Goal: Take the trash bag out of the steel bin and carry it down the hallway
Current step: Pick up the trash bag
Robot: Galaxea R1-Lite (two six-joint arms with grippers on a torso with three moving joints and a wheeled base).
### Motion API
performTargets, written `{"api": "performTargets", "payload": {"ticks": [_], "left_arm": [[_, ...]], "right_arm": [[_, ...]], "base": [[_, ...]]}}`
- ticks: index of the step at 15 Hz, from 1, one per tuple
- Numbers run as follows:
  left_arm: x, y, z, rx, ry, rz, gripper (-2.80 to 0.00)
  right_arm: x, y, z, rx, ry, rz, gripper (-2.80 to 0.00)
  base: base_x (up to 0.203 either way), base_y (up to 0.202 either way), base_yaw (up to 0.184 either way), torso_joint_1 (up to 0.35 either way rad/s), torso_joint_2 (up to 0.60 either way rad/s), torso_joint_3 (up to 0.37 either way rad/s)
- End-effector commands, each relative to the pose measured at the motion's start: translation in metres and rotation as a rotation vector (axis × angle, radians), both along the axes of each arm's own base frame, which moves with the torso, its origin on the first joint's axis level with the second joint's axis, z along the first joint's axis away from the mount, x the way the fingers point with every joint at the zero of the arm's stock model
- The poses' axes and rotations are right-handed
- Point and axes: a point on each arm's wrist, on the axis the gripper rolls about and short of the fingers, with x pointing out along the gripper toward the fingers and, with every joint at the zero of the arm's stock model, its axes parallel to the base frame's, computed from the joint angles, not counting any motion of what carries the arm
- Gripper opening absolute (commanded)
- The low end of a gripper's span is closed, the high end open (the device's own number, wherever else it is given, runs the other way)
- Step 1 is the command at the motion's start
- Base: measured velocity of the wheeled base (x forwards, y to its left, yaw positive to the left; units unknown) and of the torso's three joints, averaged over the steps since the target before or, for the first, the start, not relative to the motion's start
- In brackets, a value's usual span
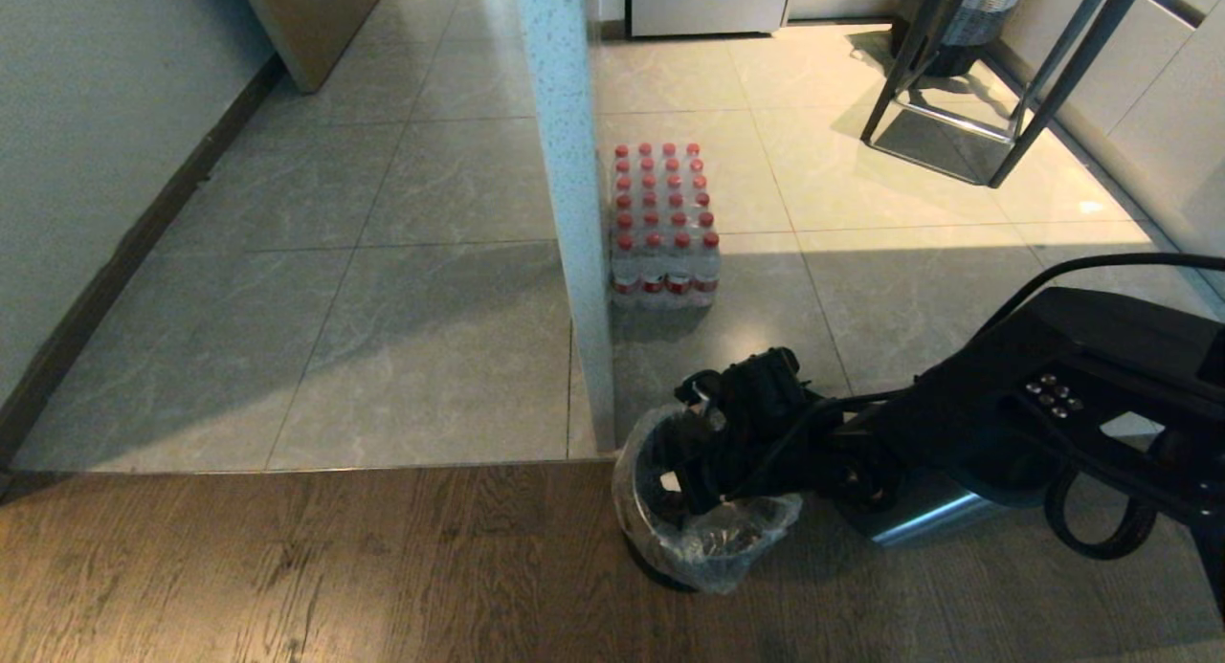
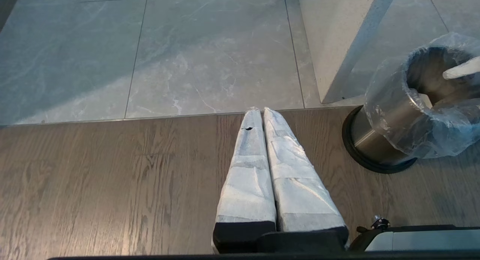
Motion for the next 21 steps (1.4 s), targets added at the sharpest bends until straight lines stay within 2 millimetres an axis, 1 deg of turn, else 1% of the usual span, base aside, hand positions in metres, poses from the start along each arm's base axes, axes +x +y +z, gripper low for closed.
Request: {"api": "performTargets", "payload": {"ticks": [1,3,6,7,9,11,12,14,15,17,18,20,21], "left_arm": [[0.0,0.0,0.0,0.0,0.0,0.0,-2.8],[0.0,0.0,0.0,0.0,0.0,0.0,-2.8],[0.0,0.0,0.0,0.0,0.0,0.0,-2.8],[0.0,0.0,0.0,0.0,0.0,0.0,-2.8],[0.0,0.0,0.0,0.0,0.0,0.0,-2.8],[0.0,0.0,0.0,0.0,0.0,0.0,-2.8],[0.0,0.0,0.0,0.0,0.0,0.0,-2.8],[0.0,0.0,0.0,0.0,0.0,0.0,-2.8],[0.0,0.0,0.0,0.0,0.0,0.0,-2.8],[0.0,0.0,0.0,0.0,0.0,0.0,-2.8],[0.0,0.0,0.0,0.0,0.0,0.0,-2.8],[0.0,0.0,0.0,0.0,0.0,0.0,-2.8],[0.0,0.0,0.0,0.0,0.0,0.0,-2.8]], "right_arm": [[-0.003,-0.002,0.005,0.005,-0.007,-0.001,0.0],[-0.004,-0.007,0.01,0.009,-0.015,-0.007,0.0],[-0.003,-0.031,0.022,0.012,-0.029,-0.052,0.0],[-0.005,-0.04,0.03,0.013,-0.048,-0.06,0.0],[-0.018,-0.056,0.041,-0.01,-0.075,-0.056,0.0],[-0.036,-0.067,0.046,-0.029,-0.071,-0.048,0.0],[-0.041,-0.07,0.048,-0.03,-0.076,-0.047,0.0],[-0.038,-0.075,0.056,-0.018,-0.103,-0.068,0.0],[-0.038,-0.076,0.054,-0.023,-0.097,-0.07,0.0],[-0.033,-0.075,0.038,-0.046,-0.058,-0.075,0.0],[-0.029,-0.073,0.031,-0.06,-0.048,-0.083,0.0],[-0.012,-0.066,0.019,-0.074,-0.04,-0.098,0.0],[-0.008,-0.064,0.012,-0.085,-0.021,-0.097,0.0]], "base": [[0.0,0.0,0.0,0.0,0.0,0.0],[0.0,0.0,0.0,0.0,0.0,0.0],[0.0,0.0,0.0,0.0,0.0,0.0],[0.0,0.0,0.0,0.0,0.0,0.0],[0.0,0.0,0.0,0.0,0.0,0.0],[0.0,0.0,0.0,0.0,0.0,0.0],[0.0,0.0,0.0,0.0,0.0,0.0],[0.0,0.0,0.0,0.0,0.0,0.0],[0.0,0.0,0.0,0.0,0.0,0.0],[0.0,0.0,0.0,0.0,0.0,0.0],[0.0,0.0,0.0,0.0,0.0,0.0],[0.0,0.0,0.0,0.0,0.0,0.0],[0.0,0.0,0.0,0.0,0.0,0.0]]}}
